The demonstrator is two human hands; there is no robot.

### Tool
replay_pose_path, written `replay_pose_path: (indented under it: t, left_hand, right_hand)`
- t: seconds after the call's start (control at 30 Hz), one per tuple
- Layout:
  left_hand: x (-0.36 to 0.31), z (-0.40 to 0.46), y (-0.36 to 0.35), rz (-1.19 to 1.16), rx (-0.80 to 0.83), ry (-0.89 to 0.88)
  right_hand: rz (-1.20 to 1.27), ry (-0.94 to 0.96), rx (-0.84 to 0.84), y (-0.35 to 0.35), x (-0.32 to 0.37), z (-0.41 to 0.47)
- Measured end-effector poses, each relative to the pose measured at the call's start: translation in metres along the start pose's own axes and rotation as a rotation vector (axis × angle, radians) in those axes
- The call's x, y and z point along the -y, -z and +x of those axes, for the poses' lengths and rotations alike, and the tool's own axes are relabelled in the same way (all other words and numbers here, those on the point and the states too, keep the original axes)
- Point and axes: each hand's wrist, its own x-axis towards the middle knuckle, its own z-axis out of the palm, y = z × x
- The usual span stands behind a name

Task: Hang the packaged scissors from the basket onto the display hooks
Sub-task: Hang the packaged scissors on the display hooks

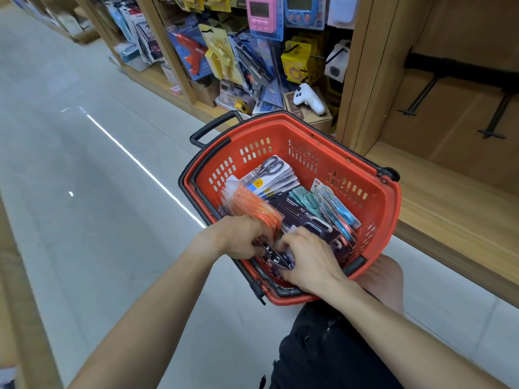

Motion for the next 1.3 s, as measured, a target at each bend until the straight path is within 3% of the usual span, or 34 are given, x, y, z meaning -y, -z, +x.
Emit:
replay_pose_path:
  t: [0.27, 0.5, 0.67, 0.83, 1.03, 1.3]
  left_hand:
    - [0.014, -0.016, 0.001, -0.171, -0.086, -0.095]
    - [0.007, -0.021, 0.007, -0.116, -0.151, -0.187]
    - [0.003, -0.021, 0.028, -0.040, -0.333, -0.241]
    - [-0.001, -0.028, 0.071, -0.010, -0.415, -0.175]
    - [-0.007, -0.027, 0.141, -0.315, -0.432, -0.175]
    - [-0.033, 0.033, 0.151, -1.284, -0.572, -0.048]
  right_hand:
    - [0.094, -0.043, -0.096, 0.026, 0.004, -0.018]
    - [0.207, 0.043, -0.135, 0.015, 0.005, -0.031]
    - [0.246, 0.157, -0.214, 0.030, -0.001, -0.034]
    - [0.370, 0.197, -0.347, 0.065, -0.009, -0.026]
    - [0.564, 0.147, -0.420, 0.130, -0.018, 0.008]
    - [1.005, 0.012, -0.572, 0.185, -0.060, 0.040]
